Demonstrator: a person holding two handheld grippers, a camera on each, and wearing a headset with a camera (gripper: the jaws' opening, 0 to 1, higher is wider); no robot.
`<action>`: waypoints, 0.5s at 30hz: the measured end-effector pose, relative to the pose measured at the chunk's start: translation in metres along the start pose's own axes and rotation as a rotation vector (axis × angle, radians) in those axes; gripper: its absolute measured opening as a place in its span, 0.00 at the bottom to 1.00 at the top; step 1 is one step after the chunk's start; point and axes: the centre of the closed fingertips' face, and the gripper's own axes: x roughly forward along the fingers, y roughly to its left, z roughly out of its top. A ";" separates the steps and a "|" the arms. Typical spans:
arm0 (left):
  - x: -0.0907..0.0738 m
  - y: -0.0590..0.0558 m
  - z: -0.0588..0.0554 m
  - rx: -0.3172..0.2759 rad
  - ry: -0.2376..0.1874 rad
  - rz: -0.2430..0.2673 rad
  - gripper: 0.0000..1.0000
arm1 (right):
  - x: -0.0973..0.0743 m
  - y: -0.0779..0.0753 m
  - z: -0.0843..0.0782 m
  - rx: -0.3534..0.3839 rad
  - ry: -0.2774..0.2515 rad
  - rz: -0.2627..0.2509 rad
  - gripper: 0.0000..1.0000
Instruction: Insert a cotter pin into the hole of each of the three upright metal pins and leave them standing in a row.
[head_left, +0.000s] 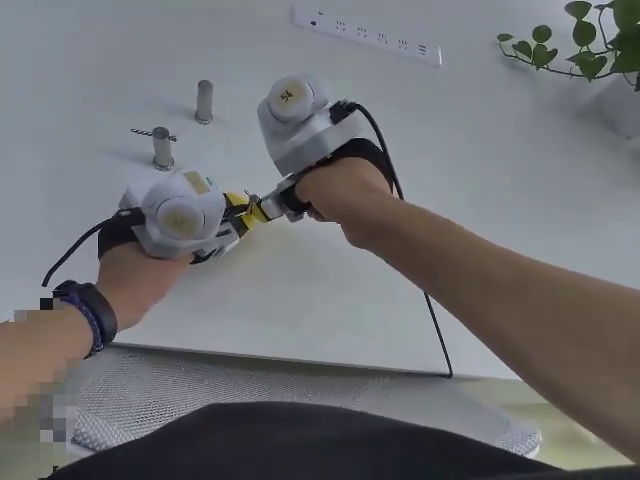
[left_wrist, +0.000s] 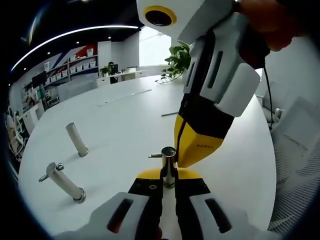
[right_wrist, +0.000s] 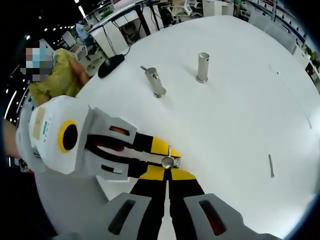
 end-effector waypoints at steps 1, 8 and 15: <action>0.000 0.000 0.000 0.006 0.000 0.001 0.06 | 0.000 0.000 0.000 -0.003 0.000 -0.002 0.02; 0.001 0.000 0.000 0.009 0.004 -0.003 0.06 | 0.000 0.001 0.000 -0.042 -0.005 -0.017 0.03; 0.002 0.000 0.001 0.009 0.004 -0.003 0.06 | -0.002 0.001 0.000 -0.082 -0.007 -0.016 0.07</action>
